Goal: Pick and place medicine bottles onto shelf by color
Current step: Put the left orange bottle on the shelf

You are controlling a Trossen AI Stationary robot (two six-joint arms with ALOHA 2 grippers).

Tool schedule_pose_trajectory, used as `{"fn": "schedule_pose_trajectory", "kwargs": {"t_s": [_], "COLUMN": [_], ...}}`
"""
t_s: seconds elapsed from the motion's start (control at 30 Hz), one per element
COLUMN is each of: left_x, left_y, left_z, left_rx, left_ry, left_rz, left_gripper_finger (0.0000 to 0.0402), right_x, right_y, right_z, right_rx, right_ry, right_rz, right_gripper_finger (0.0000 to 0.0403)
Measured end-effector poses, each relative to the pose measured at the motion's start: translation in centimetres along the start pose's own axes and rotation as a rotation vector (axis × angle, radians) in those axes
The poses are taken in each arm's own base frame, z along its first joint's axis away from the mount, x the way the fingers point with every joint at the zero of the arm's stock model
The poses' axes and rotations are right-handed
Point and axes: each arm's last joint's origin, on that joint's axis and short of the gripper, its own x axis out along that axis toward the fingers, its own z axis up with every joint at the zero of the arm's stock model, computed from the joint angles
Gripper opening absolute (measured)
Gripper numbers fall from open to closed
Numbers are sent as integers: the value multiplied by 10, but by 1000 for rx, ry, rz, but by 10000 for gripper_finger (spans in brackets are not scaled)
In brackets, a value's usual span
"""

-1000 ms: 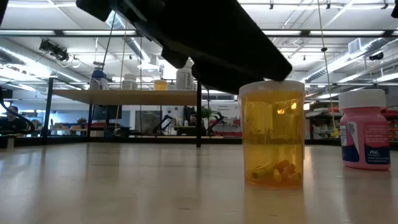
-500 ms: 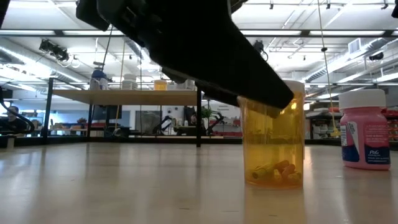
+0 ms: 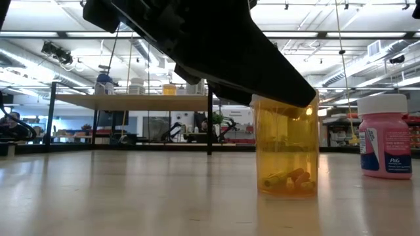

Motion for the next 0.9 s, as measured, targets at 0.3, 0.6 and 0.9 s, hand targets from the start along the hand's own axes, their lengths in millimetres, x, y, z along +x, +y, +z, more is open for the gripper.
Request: {"fn": "schedule_pose_trajectory", "kwargs": {"t_s": [0.3, 0.6, 0.9], "left_x": [0, -38, -118], "left_y": [0, 18, 61], "left_z": [0, 29, 52], "left_rx": [-65, -219, -360], "left_ry": [1, 15, 161], "left_rz": [2, 36, 199], "left_gripper_finger": [228, 218, 224], "right_x": [0, 2, 9], "right_y": [0, -2, -7], "right_z": [0, 8, 25], "right_rx": [0, 53, 75], "right_ry": [-11, -81, -126], "right_rz": [-3, -28, -55], "right_gripper_finger": [243, 243, 243]}}
